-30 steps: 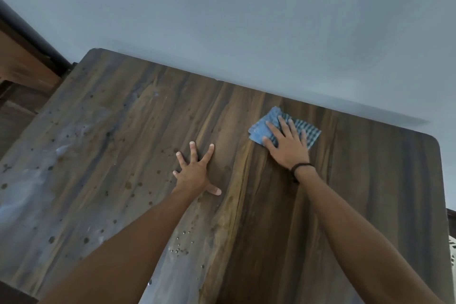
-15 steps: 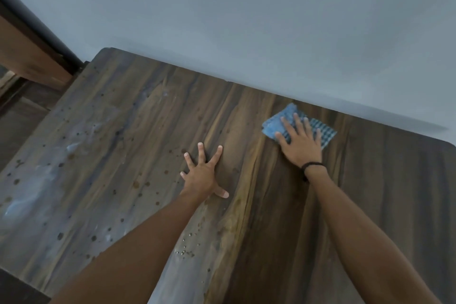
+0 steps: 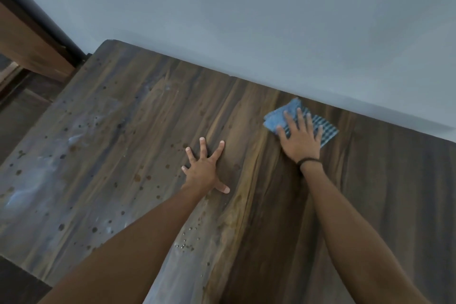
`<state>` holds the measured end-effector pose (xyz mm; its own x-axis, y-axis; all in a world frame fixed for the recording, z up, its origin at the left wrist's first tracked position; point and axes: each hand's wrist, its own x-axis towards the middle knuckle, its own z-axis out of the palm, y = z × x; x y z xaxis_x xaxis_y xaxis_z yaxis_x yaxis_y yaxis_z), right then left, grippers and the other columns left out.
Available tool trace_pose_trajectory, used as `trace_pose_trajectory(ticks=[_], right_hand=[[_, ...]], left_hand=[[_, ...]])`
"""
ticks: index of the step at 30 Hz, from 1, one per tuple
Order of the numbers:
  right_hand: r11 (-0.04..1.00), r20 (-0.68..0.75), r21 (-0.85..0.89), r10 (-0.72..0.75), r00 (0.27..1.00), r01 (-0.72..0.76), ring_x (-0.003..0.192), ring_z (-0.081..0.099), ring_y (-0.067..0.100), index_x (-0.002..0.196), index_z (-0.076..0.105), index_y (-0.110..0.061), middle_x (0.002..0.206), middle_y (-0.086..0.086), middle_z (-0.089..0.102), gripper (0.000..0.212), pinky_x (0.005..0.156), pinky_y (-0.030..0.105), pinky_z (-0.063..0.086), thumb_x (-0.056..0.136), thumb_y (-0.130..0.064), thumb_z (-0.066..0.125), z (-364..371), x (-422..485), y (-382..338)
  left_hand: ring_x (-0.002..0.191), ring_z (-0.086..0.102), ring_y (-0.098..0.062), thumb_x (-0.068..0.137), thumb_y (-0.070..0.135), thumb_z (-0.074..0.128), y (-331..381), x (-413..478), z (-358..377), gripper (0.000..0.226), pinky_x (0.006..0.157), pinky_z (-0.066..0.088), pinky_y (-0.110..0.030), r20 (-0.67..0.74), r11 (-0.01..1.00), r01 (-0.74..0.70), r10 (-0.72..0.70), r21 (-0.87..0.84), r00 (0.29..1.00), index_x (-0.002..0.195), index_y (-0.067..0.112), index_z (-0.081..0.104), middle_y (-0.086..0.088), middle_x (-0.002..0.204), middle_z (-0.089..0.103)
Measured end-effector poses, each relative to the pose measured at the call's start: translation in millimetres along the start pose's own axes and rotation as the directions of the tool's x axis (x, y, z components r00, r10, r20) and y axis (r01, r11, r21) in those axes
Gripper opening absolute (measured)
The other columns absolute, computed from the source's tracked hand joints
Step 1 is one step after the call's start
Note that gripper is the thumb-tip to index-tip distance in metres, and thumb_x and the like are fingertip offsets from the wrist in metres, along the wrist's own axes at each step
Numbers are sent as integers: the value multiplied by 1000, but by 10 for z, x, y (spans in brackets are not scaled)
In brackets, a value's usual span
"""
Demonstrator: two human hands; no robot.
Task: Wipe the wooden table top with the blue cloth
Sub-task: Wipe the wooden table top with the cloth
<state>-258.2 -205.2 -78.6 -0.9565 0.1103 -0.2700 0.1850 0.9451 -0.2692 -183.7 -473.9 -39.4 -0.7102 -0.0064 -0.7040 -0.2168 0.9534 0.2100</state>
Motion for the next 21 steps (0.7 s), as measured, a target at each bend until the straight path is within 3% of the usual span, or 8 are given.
trace_pose_trajectory(ticks=[2, 4, 8, 10, 13, 17, 19, 21], right_hand=[[987, -7, 81, 138, 990, -137, 154, -10, 21, 158, 10, -43, 168, -7, -6, 62, 120, 57, -10, 100, -63, 21, -88, 309, -108], [984, 20, 84, 153, 988, -154, 153, -15, 23, 159, 5, -42, 167, -6, -12, 63, 118, 59, -13, 101, -62, 19, -105, 515, -316], [987, 72, 6, -162, 984, 162, 154, -10, 19, 157, 10, -47, 167, -10, -5, 61, 120, 54, -12, 100, -64, 22, 42, 254, -480], [974, 69, -30, -221, 973, 224, 154, -5, 17, 156, 13, -49, 167, -13, 1, 60, 121, 52, -10, 99, -67, 22, 105, -44, -311], [994, 15, -45, -97, 995, 97, 154, -2, 18, 156, 15, -46, 167, -10, 4, 60, 120, 53, -7, 100, -65, 24, 31, -21, -10], [992, 15, 56, 115, 993, -116, 154, -12, 22, 158, 7, -44, 168, -7, -8, 62, 119, 59, -10, 100, -62, 21, -127, 583, -183], [997, 48, 45, 59, 997, -61, 153, -16, 23, 158, 5, -45, 167, -7, -12, 62, 118, 59, -14, 100, -62, 19, -104, 690, -416], [995, 78, 12, -95, 992, 94, 153, -15, 21, 157, 7, -47, 167, -10, -10, 60, 119, 56, -15, 101, -63, 20, -1, 526, -576]], left_hand=[[145, -30, -49, 60, 43, 95, 6, -7, -11, 145, 110, 15, -79, 9, 1000, 2, -2, 1, 1000, 152, 55, -18, 1, 157, -45], [145, -30, -49, 61, 42, 95, 8, -14, -15, 145, 110, 14, -79, 21, 1000, -1, 1, 3, 1000, 152, 54, -18, 0, 156, -45], [145, -29, -49, 61, 42, 95, 6, -20, -19, 145, 110, 15, -79, 13, 1000, -9, 9, -3, 1000, 152, 54, -17, 1, 156, -45], [145, -30, -49, 62, 42, 94, 1, -13, -16, 144, 111, 15, -79, 10, 1000, -11, 11, -4, 1000, 153, 53, -17, 0, 156, -45], [144, -31, -49, 63, 42, 94, -3, -7, -17, 144, 111, 14, -79, 9, 1000, -12, 12, 0, 1000, 152, 53, -18, 0, 156, -46], [144, -30, -49, 62, 42, 94, 4, -11, -8, 145, 110, 14, -79, 13, 1000, -6, 6, -1, 1000, 152, 54, -18, 0, 156, -45], [144, -31, -49, 61, 42, 95, -1, -12, -13, 145, 110, 14, -80, 14, 1000, -4, 4, -2, 1000, 152, 54, -18, 0, 156, -45], [144, -32, -49, 61, 42, 95, -5, -9, -20, 145, 110, 14, -79, 21, 1000, -12, 12, -3, 1000, 153, 53, -18, 0, 156, -45]])
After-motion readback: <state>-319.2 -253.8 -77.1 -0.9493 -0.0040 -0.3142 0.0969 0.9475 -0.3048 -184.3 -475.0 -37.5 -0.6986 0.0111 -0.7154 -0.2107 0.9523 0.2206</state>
